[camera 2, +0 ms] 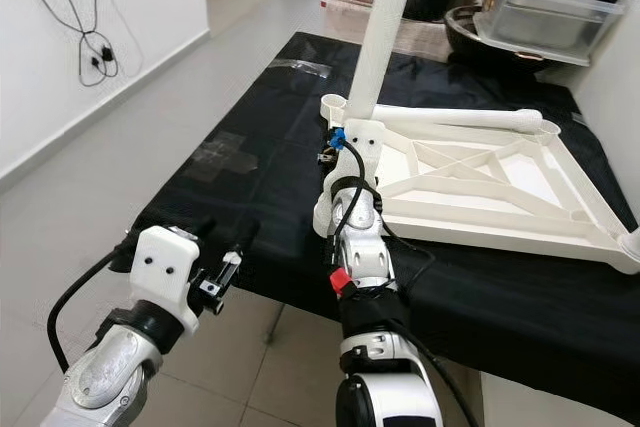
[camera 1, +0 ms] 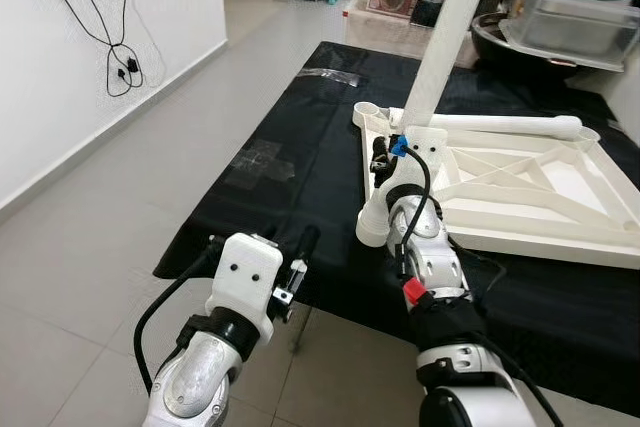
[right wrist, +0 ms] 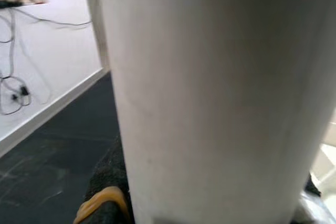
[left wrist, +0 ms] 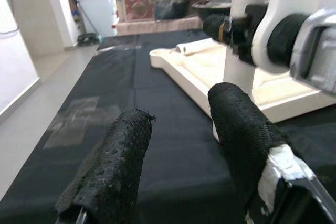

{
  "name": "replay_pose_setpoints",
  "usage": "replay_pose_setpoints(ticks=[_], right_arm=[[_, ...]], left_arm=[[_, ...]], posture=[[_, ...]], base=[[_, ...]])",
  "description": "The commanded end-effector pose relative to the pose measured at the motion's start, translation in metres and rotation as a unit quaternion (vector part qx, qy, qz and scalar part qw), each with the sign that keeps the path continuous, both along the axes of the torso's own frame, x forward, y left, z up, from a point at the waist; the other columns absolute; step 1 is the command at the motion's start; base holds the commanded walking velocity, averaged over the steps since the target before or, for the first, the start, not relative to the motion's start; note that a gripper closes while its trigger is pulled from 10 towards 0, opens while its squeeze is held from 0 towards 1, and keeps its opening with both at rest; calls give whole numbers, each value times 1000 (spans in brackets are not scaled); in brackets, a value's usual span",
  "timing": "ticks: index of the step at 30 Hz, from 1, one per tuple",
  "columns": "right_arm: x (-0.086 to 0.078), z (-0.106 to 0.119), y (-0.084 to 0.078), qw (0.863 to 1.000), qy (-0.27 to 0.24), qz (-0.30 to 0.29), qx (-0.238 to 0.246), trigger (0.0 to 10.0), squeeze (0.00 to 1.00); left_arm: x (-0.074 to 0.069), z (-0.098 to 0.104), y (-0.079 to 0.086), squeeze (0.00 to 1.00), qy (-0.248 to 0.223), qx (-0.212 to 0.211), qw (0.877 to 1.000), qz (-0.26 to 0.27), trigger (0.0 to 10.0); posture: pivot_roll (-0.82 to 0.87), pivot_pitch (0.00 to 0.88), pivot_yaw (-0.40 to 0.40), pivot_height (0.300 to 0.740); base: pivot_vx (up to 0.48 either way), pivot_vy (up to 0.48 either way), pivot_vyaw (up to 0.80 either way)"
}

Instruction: Building children table

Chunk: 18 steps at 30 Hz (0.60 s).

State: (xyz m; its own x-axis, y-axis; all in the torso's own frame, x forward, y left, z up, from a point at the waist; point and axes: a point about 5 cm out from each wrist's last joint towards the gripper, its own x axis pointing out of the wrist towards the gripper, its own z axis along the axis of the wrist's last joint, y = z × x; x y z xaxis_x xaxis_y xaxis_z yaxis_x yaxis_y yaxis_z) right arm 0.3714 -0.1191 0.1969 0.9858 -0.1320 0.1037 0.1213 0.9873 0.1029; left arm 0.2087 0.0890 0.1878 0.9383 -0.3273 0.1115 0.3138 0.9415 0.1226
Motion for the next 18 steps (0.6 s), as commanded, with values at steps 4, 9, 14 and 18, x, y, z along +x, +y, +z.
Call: replay_pose_setpoints(ticks=[4,9,14,18], right_arm=[[2,6,11,998,-40,45,8,10000,1000],[6,13,14,981,-67,180,27,10000,0],[5,13,7,916,-54,396,25,10000,0],[2,9,7,890,-39,454,24,10000,0]], left_arm=[[-1,2,-2,0,-6,5,1000,2,10000],[-1,0,-4,0,-4,4,1000,1,10000],[0,1,-5,0,-6,2,1000,0,10000],[0,2,-5,0,-7,1,1000,-1,10000]], posture=[[152,73,-93,740],[147,73,-91,740],[146,74,-94,740],[147,74,-94,740]], base=[[0,0,0],[0,0,0],[0,0,0],[0,0,0]])
